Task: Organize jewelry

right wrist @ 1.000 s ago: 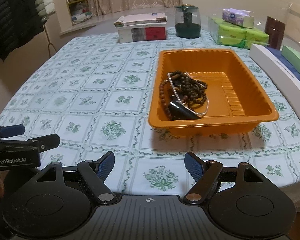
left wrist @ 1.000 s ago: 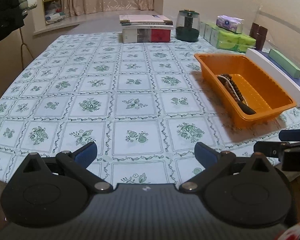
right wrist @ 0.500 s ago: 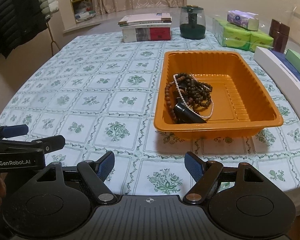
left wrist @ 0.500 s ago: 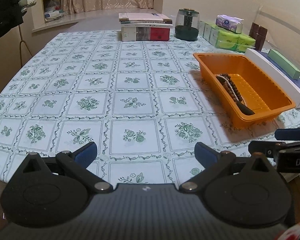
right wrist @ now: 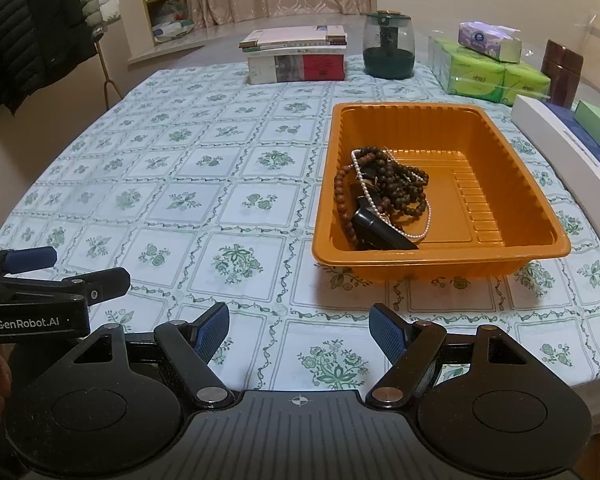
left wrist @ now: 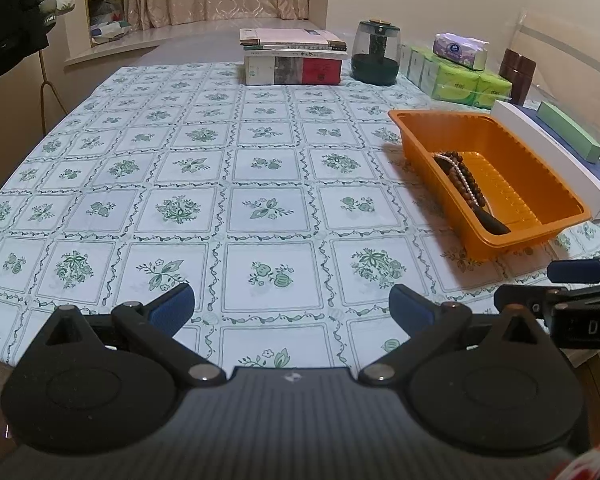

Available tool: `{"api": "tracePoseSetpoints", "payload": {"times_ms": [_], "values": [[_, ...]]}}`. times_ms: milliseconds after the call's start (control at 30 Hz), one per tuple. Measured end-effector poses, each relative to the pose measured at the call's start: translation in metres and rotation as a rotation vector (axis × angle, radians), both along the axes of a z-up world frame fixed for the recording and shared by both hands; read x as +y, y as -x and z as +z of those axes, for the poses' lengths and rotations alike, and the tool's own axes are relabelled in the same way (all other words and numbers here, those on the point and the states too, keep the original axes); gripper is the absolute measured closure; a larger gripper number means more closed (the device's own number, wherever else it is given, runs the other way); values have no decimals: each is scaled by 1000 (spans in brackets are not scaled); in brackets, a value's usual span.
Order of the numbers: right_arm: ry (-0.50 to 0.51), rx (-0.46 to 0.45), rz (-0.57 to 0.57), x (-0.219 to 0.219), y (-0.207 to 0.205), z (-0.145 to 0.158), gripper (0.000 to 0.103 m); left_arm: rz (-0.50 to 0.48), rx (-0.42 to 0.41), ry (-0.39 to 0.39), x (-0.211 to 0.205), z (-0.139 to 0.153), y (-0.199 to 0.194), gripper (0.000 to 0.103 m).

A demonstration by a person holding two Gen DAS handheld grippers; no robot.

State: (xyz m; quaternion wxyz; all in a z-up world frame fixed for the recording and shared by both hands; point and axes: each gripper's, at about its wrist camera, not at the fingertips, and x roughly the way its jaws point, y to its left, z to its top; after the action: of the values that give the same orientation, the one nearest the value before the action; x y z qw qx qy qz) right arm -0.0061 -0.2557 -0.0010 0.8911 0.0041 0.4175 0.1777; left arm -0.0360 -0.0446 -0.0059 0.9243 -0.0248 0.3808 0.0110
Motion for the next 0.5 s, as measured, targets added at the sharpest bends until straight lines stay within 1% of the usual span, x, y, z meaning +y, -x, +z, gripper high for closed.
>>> {"api": "tracePoseSetpoints", "payload": {"times_ms": [500], "values": [[-1,-2,1,1,1,1,26,-4,-5,-2,-2,2,1,0]]}}
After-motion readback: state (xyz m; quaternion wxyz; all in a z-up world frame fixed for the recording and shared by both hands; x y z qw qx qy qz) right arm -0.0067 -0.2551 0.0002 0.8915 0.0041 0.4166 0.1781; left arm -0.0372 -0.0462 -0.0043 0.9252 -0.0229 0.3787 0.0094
